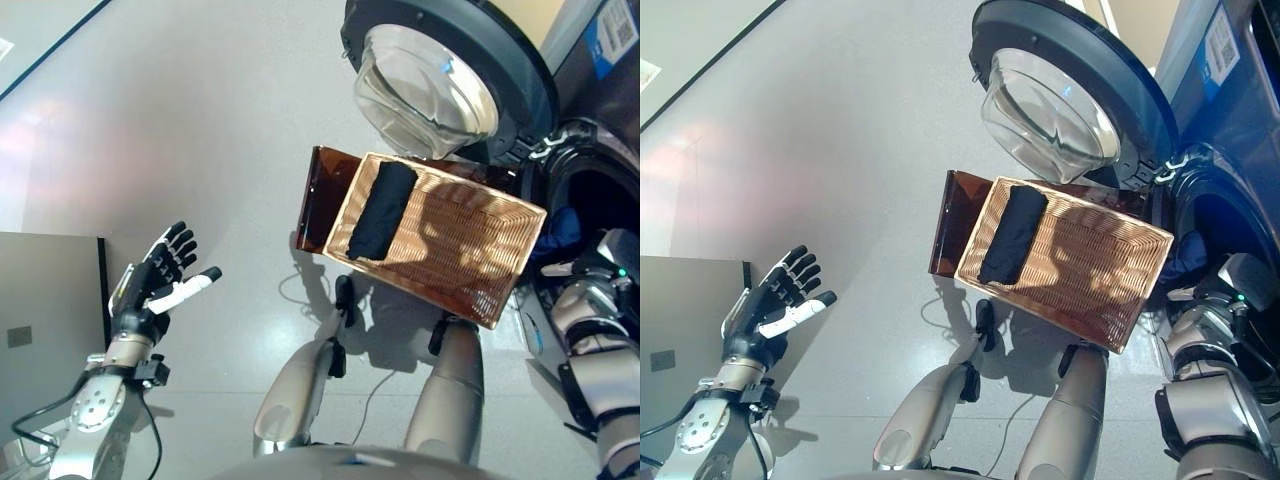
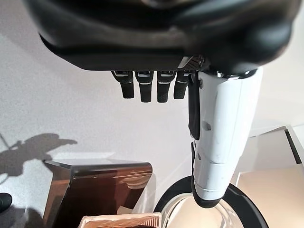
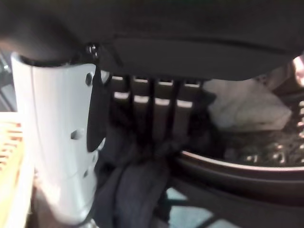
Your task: Pick up the clothes and place them into the washing machine
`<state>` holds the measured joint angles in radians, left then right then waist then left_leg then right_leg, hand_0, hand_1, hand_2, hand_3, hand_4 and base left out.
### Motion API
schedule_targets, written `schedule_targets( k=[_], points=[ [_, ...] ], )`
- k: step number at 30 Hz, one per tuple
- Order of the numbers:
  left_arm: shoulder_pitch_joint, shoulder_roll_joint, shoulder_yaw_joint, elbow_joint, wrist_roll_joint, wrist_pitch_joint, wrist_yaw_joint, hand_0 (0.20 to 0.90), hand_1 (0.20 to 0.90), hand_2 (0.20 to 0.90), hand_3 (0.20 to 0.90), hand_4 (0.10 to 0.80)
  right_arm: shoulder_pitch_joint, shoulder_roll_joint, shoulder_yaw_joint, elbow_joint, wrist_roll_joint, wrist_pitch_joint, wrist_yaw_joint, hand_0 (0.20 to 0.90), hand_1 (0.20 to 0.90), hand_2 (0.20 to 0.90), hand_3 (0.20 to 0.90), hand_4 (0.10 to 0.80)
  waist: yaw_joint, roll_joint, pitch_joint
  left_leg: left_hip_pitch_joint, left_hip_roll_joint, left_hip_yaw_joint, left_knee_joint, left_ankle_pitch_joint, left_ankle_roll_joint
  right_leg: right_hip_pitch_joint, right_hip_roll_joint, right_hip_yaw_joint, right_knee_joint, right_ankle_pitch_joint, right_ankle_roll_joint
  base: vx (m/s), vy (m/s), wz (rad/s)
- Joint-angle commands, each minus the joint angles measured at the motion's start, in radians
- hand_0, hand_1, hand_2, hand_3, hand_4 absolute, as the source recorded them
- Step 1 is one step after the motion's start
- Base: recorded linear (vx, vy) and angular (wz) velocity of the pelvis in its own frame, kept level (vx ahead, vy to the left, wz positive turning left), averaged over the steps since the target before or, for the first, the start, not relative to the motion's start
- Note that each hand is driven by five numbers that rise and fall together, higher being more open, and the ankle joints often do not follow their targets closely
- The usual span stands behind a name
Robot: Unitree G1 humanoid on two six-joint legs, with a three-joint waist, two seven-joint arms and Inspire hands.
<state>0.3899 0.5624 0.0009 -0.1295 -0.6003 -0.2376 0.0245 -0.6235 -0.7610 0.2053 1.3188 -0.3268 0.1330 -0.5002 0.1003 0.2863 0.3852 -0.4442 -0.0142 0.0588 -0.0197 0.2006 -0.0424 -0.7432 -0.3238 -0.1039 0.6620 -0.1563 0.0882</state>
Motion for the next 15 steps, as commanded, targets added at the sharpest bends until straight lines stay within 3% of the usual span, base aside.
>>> schedule_targets(
  k=[1,15],
  points=[
    [0.035,-0.004,0.153,-0.031,0.016,-0.087,0.054,0.9,0.9,0.9,0.9,0.8,0.023,-0.039,0.041,-0.032,-0.003,0.015,-0.017,0.2,0.2,0.2,0.2,0.3,-0.02,0.032,0.004,0.004,0.091,-0.046,-0.028,0.013,-0.105,0.018,-0.054,0.079,-0.078,0.105,0.123,0.0,0.0,0.0],
    [0.039,-0.029,0.196,-0.016,0.032,-0.082,0.057,0.9,0.9,0.9,0.9,0.8,0.064,-0.031,-0.04,-0.098,0.015,0.038,-0.041,0.2,0.2,0.2,0.2,0.3,-0.027,0.026,0.005,0.012,0.084,-0.045,-0.044,0.016,-0.107,0.023,-0.052,0.082,-0.087,0.106,0.121,0.0,0.0,0.0]
  ],
)
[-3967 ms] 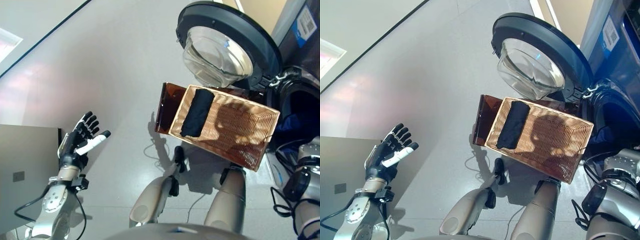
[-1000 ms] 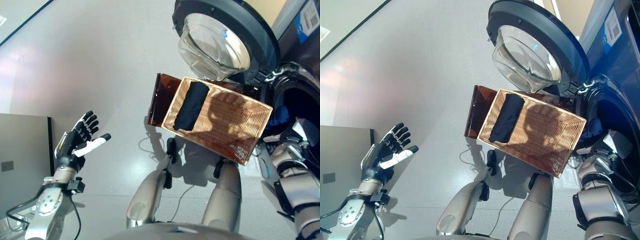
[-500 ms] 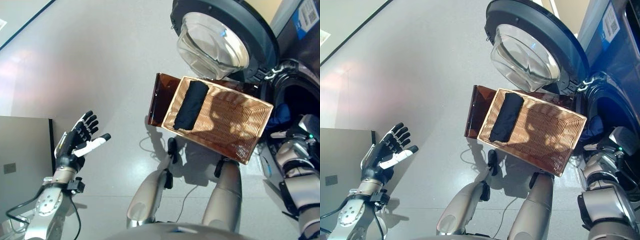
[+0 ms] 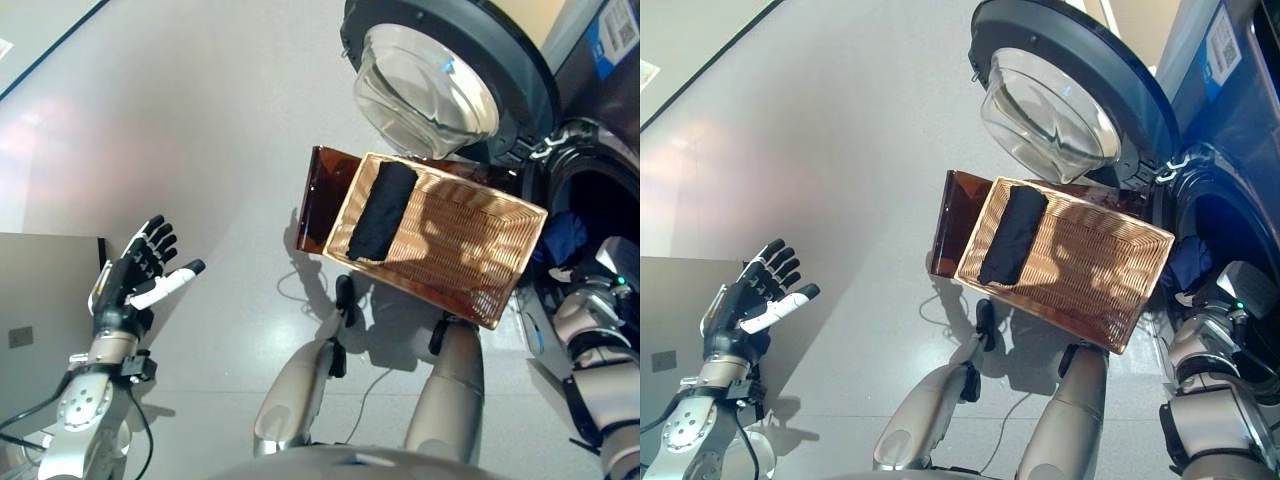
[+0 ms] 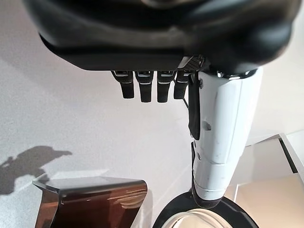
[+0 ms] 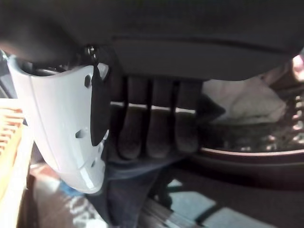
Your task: Pick up the clothes and place them into the washing machine
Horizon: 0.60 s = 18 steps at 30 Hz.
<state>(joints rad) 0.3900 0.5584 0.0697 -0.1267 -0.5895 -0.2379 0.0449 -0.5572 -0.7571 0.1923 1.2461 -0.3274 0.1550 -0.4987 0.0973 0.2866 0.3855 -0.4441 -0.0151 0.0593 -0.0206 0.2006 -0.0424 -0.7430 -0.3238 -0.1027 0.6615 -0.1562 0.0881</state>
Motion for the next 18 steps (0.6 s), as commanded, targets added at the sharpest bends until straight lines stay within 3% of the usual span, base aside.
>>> schedule_targets(
  k=[1,3,5,8,11,18],
  points=[
    [0.038,-0.027,0.129,-0.017,0.021,-0.08,0.039,0.9,0.9,0.9,0.9,0.8,0.001,-0.029,-0.059,-0.037,0.067,-0.001,-0.055,0.2,0.2,0.2,0.2,0.3,-0.026,0.026,0.004,0.013,0.086,-0.045,-0.044,0.015,-0.107,0.023,-0.051,0.081,-0.087,0.106,0.121,0.0,0.0,0.0],
    [0.031,-0.034,0.125,0.0,0.027,-0.079,0.048,0.9,0.9,0.9,0.9,0.8,0.009,0.011,-0.18,-0.081,0.291,-0.096,-0.103,0.2,0.2,0.2,0.2,0.3,-0.034,0.022,0.004,0.015,0.089,-0.043,-0.045,0.014,-0.107,0.022,-0.048,0.084,-0.087,0.106,0.12,0.0,0.0,0.0],
    [0.03,-0.031,0.122,0.002,0.027,-0.079,0.049,0.9,0.9,0.9,0.9,0.8,0.015,0.012,-0.185,-0.083,0.293,-0.097,-0.104,0.2,0.2,0.2,0.2,0.3,-0.03,0.02,0.003,0.016,0.089,-0.042,-0.045,0.014,-0.107,0.022,-0.048,0.085,-0.086,0.105,0.12,0.0,0.0,0.0],
    [0.015,-0.021,0.099,0.038,0.033,-0.073,0.071,0.9,0.9,0.9,0.9,0.8,0.015,0.114,-0.379,-0.106,0.724,-0.293,-0.158,0.2,0.2,0.2,0.2,0.3,-0.041,0.008,-0.008,0.028,0.092,-0.038,-0.049,0.007,-0.105,0.03,-0.041,0.085,-0.092,0.098,0.117,0.047,0.004,-0.01],
    [0.018,-0.015,0.083,0.032,0.022,-0.082,0.078,0.9,0.9,0.9,0.9,0.8,-0.005,0.162,-0.474,-0.107,0.955,-0.409,-0.146,0.2,0.2,0.2,0.2,0.3,-0.042,0.009,-0.014,0.034,0.092,-0.037,-0.05,0.002,-0.106,0.032,-0.043,0.086,-0.091,0.093,0.118,0.019,0.0,-0.01],
    [-0.002,0.001,0.032,0.023,-0.017,-0.109,0.085,0.9,0.9,0.9,0.9,0.8,-0.078,0.148,-0.537,-0.075,1.15,-0.495,-0.129,0.2,0.2,0.2,0.2,0.3,-0.034,0.023,-0.022,0.046,0.09,-0.04,-0.051,-0.003,-0.109,0.045,-0.049,0.083,-0.094,0.082,0.119,0.0,0.0,0.0]
  ],
)
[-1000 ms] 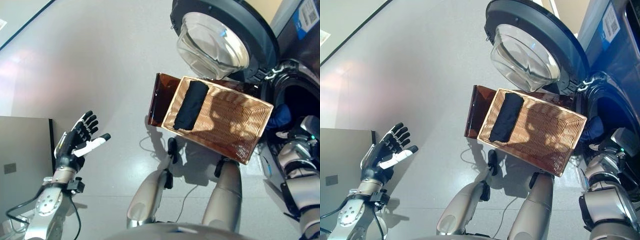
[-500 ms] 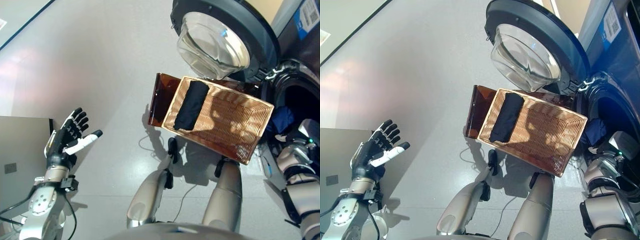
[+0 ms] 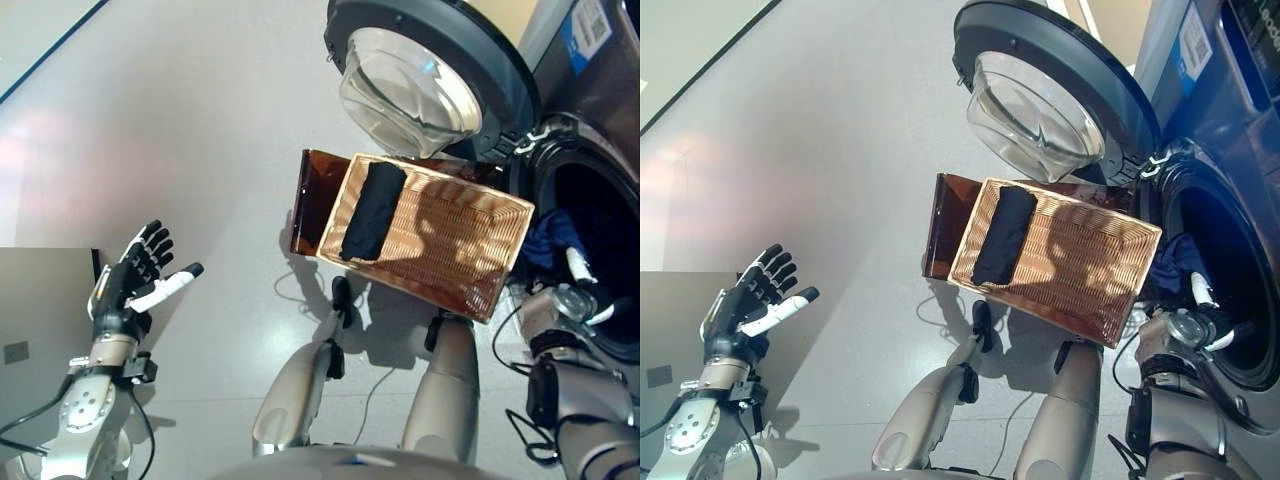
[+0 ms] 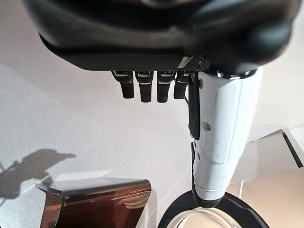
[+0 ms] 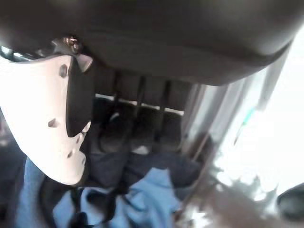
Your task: Pick up the clothes and place them into the washing machine
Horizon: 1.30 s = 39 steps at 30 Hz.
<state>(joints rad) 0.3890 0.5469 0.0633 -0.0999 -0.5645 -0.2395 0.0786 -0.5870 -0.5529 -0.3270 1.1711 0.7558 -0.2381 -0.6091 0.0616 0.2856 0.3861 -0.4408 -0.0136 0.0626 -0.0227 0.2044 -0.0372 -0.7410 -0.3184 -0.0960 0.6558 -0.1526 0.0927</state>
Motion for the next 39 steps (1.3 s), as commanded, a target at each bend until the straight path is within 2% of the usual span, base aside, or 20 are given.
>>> schedule_targets(
  k=[1,8,13,23,29,31,39],
  points=[
    [-0.003,0.012,0.037,-0.003,-0.042,-0.108,0.052,0.9,0.9,0.9,0.9,0.8,-0.05,-0.058,-0.018,0.002,0.068,-0.102,-0.018,0.2,0.2,0.2,0.2,0.3,0.003,0.026,-0.022,0.043,0.088,-0.044,-0.049,-0.007,-0.114,0.044,-0.055,0.076,-0.088,0.078,0.114,0.0,0.0,0.0],
    [-0.019,0.016,0.004,-0.009,-0.053,-0.119,0.051,0.9,0.9,0.9,0.9,0.8,-0.104,-0.114,-0.077,0.025,0.164,-0.157,-0.033,0.2,0.2,0.2,0.2,0.3,0.014,0.046,-0.03,0.047,0.089,-0.048,-0.053,-0.001,-0.116,0.055,-0.058,0.073,-0.092,0.082,0.116,0.0,0.0,0.0],
    [-0.036,0.021,-0.014,-0.015,-0.063,-0.121,0.044,0.9,0.9,0.9,0.9,0.8,-0.135,-0.186,-0.122,0.028,0.219,-0.18,-0.056,0.2,0.2,0.2,0.2,0.3,0.017,0.057,-0.034,0.051,0.088,-0.049,-0.054,-0.001,-0.12,0.054,-0.061,0.076,-0.082,0.069,0.117,0.014,-0.005,0.0],
    [-0.035,0.029,-0.02,-0.035,-0.079,-0.119,0.03,0.9,0.9,0.9,0.9,0.8,-0.146,-0.308,-0.166,-0.015,0.178,-0.212,-0.148,0.2,0.2,0.2,0.2,0.3,0.019,0.075,-0.052,0.059,0.093,-0.051,-0.055,-0.003,-0.125,0.062,-0.056,0.072,-0.077,0.06,0.118,0.009,-0.003,0.0],
    [-0.025,0.033,-0.006,-0.034,-0.086,-0.12,0.031,0.9,0.9,0.9,0.9,0.8,-0.122,-0.38,-0.209,-0.044,0.156,-0.251,-0.211,0.2,0.2,0.2,0.2,0.3,0.006,0.068,-0.065,0.069,0.096,-0.05,-0.056,-0.015,-0.127,0.076,-0.054,0.066,-0.074,0.046,0.121,0.023,0.001,0.01],
    [-0.017,0.025,0.001,-0.034,-0.091,-0.121,0.034,0.9,0.9,0.9,0.9,0.8,-0.102,-0.392,-0.228,-0.076,0.13,-0.275,-0.251,0.2,0.2,0.2,0.2,0.3,0.002,0.066,-0.068,0.071,0.098,-0.051,-0.056,-0.017,-0.127,0.076,-0.052,0.066,-0.076,0.048,0.121,0.0,0.0,0.0],
    [-0.007,0.027,0.003,-0.033,-0.09,-0.121,0.034,0.9,0.9,0.9,0.9,0.8,-0.081,-0.39,-0.234,-0.089,0.092,-0.27,-0.292,0.2,0.2,0.2,0.2,0.3,0.01,0.066,-0.075,0.066,0.098,-0.054,-0.058,-0.012,-0.124,0.071,-0.05,0.064,-0.084,0.069,0.121,0.0,0.0,0.0]
  ],
)
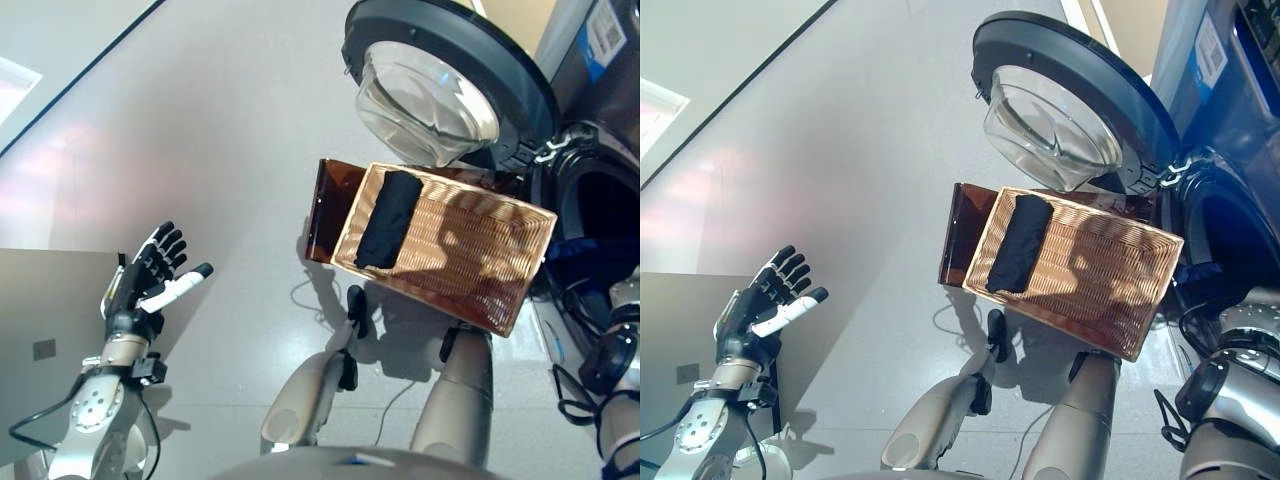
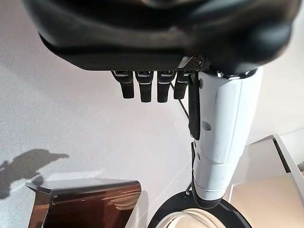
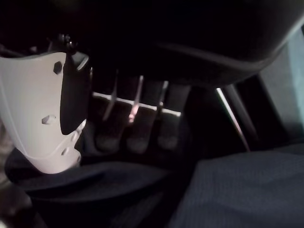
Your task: Pick up the clothes and place them into the washing machine
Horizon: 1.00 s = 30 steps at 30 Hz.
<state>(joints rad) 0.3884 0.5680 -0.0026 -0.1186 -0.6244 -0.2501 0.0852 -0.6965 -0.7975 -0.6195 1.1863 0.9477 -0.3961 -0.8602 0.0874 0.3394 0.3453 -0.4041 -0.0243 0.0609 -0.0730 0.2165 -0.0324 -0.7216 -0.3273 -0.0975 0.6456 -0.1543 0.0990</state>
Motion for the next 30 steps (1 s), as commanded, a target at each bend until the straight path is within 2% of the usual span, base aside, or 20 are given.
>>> schedule_targets(
  k=[1,5,6,7,13,17,25,30],
  points=[
    [-0.008,0.002,0.068,-0.014,-0.03,-0.112,0.028,0.9,0.9,0.9,0.9,0.8,0.03,-0.135,0.061,-0.107,-0.105,-0.111,-0.043,0.2,0.2,0.2,0.2,0.3,-0.016,0.013,-0.033,0.029,0.108,-0.051,-0.007,-0.024,-0.129,0.051,-0.041,0.066,-0.075,0.072,0.114,0.0,0.0,0.0],
    [-0.014,0.002,0.064,-0.013,-0.024,-0.117,0.027,0.9,0.9,0.9,0.9,0.8,0.028,-0.094,0.079,-0.1,-0.103,-0.096,-0.024,0.2,0.2,0.2,0.2,0.3,-0.013,0.013,-0.031,0.027,0.107,-0.047,-0.007,-0.024,-0.127,0.049,-0.041,0.068,-0.079,0.074,0.114,0.0,0.0,0.0],
    [-0.015,0.0,0.063,-0.012,-0.023,-0.117,0.028,0.9,0.9,0.9,0.9,0.8,0.028,-0.086,0.083,-0.096,-0.099,-0.092,-0.015,0.42,0.42,0.42,0.42,0.457,-0.013,0.013,-0.031,0.028,0.108,-0.047,-0.006,-0.024,-0.126,0.048,-0.04,0.07,-0.079,0.074,0.113,0.0,0.0,0.0],
    [-0.016,-0.001,0.064,-0.013,-0.023,-0.118,0.03,0.9,0.9,0.9,0.9,0.8,0.026,-0.065,0.099,-0.1,-0.097,-0.097,-0.004,0.9,0.9,0.9,0.9,0.8,-0.013,0.013,-0.031,0.028,0.108,-0.045,-0.006,-0.025,-0.126,0.046,-0.04,0.071,-0.078,0.076,0.112,0.0,0.0,0.0],
    [-0.022,-0.002,0.066,-0.016,-0.022,-0.126,0.019,0.9,0.9,0.9,0.9,0.8,0.05,-0.016,0.17,-0.129,-0.124,-0.065,0.106,0.9,0.9,0.9,0.9,0.8,-0.015,0.005,-0.024,0.028,0.108,-0.04,-0.004,-0.025,-0.124,0.042,-0.037,0.077,-0.079,0.081,0.11,0.0,0.0,0.0],
    [-0.016,0.001,0.079,-0.022,-0.022,-0.141,0.003,0.9,0.9,0.9,0.9,0.8,0.101,-0.019,0.262,-0.157,-0.292,0.013,0.141,0.9,0.9,0.9,0.9,0.8,-0.019,-0.01,-0.011,0.033,0.104,-0.037,0.0,-0.029,-0.127,0.042,-0.043,0.081,-0.069,0.07,0.112,0.0,0.0,0.0],
    [-0.015,-0.008,0.092,-0.002,-0.007,-0.146,-0.007,0.9,0.9,0.9,0.9,0.8,0.153,-0.012,0.327,-0.192,-0.424,0.064,0.18,0.9,0.9,0.9,0.9,0.8,-0.022,-0.023,0.001,0.027,0.109,-0.034,0.002,-0.021,-0.128,0.037,-0.04,0.082,-0.068,0.075,0.11,-0.01,-0.003,0.0],
    [-0.016,-0.015,0.098,0.005,-0.008,-0.144,-0.013,0.9,0.9,0.9,0.9,0.8,0.161,-0.002,0.354,-0.179,-0.425,0.076,0.233,0.9,0.9,0.9,0.9,0.8,-0.024,-0.028,0.005,0.025,0.11,-0.033,0.002,-0.019,-0.128,0.032,-0.034,0.083,-0.066,0.076,0.107,-0.007,0.0,0.0]
  ],
)
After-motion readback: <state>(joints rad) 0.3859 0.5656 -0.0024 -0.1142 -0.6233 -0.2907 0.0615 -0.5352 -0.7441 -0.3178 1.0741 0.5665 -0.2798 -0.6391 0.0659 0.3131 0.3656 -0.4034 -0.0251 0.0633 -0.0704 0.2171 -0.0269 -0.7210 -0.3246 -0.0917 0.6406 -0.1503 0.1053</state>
